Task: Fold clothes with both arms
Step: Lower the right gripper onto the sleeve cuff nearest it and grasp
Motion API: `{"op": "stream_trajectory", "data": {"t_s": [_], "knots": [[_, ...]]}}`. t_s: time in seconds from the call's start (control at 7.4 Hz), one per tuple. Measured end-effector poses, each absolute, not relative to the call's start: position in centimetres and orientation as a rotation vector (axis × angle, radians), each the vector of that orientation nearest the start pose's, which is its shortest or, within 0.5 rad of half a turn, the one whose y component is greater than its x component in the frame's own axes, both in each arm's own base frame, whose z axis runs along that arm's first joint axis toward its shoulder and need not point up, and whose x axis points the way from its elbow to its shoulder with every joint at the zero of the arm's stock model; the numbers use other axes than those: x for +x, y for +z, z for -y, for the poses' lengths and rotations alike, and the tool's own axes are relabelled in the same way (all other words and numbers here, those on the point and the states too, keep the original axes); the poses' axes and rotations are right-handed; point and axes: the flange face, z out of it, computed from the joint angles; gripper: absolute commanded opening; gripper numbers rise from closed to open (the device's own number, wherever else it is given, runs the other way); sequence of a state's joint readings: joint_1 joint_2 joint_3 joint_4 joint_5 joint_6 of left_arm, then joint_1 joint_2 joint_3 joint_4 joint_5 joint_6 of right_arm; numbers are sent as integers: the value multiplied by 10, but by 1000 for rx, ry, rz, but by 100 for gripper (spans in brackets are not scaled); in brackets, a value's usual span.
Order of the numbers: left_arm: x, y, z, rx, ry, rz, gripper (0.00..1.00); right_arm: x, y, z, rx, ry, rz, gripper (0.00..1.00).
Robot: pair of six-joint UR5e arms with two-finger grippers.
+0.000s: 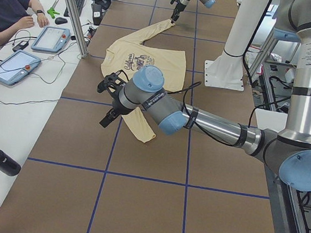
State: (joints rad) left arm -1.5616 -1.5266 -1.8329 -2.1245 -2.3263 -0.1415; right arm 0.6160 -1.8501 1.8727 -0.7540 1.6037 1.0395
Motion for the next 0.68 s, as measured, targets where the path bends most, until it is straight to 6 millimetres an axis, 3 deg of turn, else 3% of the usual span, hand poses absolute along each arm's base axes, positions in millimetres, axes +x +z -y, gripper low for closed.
{"op": "stream_trajectory", "data": {"t_s": [0.68], "knots": [[-61,489,484,668,169,-769,100,-272,572,340,431,49,678,58]]}}
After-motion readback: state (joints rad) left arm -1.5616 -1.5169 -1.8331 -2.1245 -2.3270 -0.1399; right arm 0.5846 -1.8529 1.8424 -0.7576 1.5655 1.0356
